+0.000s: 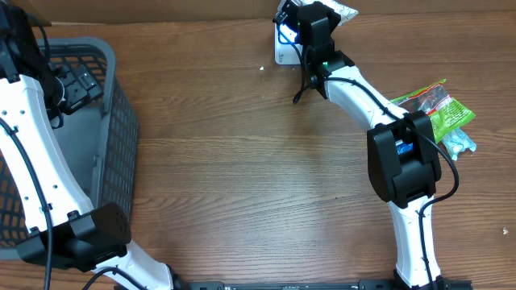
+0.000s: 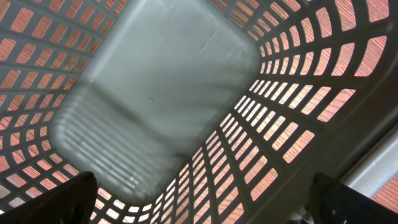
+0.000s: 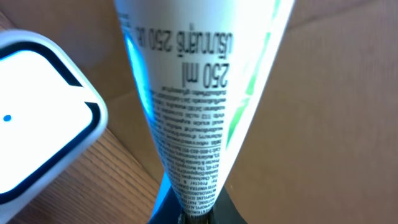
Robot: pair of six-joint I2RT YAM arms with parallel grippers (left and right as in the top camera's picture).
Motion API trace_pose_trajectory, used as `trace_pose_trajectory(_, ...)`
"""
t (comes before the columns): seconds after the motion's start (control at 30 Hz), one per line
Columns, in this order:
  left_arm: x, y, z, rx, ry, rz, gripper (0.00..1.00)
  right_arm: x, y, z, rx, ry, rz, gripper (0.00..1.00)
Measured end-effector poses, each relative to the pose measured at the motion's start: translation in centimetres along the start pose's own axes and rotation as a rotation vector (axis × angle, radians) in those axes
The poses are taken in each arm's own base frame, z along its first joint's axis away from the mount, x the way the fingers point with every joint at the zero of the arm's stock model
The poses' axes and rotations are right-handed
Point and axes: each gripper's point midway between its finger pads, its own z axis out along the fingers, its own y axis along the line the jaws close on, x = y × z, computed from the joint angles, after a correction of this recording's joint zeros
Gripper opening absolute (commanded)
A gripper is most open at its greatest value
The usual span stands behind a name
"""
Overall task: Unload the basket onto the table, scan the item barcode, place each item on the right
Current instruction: 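Hold the white tube's barcode over the white scanner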
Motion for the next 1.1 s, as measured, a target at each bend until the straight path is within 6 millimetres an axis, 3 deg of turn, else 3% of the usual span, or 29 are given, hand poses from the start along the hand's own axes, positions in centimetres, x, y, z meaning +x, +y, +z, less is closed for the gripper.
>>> trace_pose_trajectory(0.33,0.0,0.0,0.0,0.0,0.0,0.0,0.99,-0.2,0.8,0.3,-0.013,-0.016,-0.023,0.04)
trace_pose_trajectory(0.6,0.0,0.0,0.0,0.0,0.0,0.0,1.0,3.3,6.1,3.0,-0.017,0.078,-0.069,0.04)
trace_pose_trajectory(0.9,0.1,-0.2,0.0,0.002,0.0,0.006,0.99,3.8,4.5,2.9,0.065,0.123,-0.045,0.04)
trace_pose_trajectory(1.1,0.1,-0.2,0.0,0.002,0.0,0.006,0.99,2.2,2.8,2.2,0.161,0.104,-0.033,0.04)
